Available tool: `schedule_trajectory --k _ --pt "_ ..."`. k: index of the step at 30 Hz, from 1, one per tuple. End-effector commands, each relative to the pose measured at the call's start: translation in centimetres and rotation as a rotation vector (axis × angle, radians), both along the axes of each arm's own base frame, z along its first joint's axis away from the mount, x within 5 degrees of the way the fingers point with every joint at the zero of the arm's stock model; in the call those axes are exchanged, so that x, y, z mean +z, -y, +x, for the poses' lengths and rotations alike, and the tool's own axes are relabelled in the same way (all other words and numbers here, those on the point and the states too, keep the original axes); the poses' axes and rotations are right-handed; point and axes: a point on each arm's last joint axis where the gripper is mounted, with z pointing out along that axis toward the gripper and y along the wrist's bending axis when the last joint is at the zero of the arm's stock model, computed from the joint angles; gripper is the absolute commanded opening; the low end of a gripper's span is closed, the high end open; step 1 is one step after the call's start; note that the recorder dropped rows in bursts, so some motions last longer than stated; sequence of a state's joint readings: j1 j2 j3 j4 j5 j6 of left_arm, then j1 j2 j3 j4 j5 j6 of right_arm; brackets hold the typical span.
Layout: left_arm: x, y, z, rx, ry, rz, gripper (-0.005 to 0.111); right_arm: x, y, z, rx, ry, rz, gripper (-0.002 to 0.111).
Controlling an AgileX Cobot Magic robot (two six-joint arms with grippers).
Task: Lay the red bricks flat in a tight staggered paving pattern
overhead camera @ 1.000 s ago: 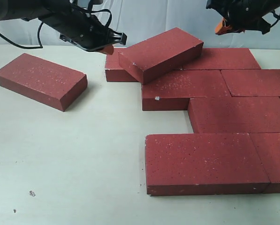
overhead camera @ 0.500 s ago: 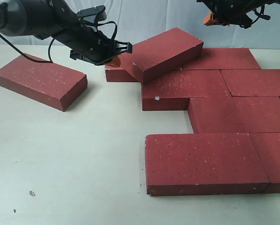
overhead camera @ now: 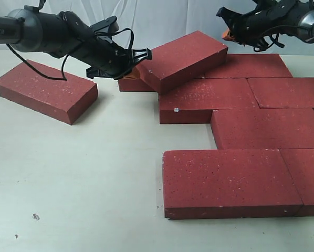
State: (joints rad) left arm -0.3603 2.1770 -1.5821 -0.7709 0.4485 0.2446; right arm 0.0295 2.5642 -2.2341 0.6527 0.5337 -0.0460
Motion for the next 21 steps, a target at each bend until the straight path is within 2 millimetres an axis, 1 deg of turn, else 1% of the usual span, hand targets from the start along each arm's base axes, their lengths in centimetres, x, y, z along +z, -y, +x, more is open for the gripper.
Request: schedule_trajectory --k 1,7,9,12,15,21 --pt "0.3 0.0 0.3 0.022 0.022 -0.013 0.000 -0.8 0.3 0.1 -0.003 -0.013 0.002 -0.001" --pt "0.4 0.0 0.4 0.032 0.035 -0.012 0.000 -1.8 0.0 -0.4 0.049 -0.081 0.007 -0.001" --pt "0.4 0.0 0.4 0.032 0.035 -0.012 0.000 -1.8 -0.2 -0.6 0.085 -0.090 -0.005 -0.001" --pt "0.4 0.0 0.4 0.035 0.038 -0.012 0.000 -1.2 -0.4 -0.8 0.129 -0.110 -0.002 -0.001" --pt "0.4 0.0 0.5 0.036 0.040 -0.012 0.000 0.0 -0.7 -0.8 0.168 -0.113 0.004 -0.001" --pt "0.4 -0.2 0.6 0.046 0.049 -0.011 0.000 3.2 -1.2 -1.1 0.262 -0.108 0.006 -0.001"
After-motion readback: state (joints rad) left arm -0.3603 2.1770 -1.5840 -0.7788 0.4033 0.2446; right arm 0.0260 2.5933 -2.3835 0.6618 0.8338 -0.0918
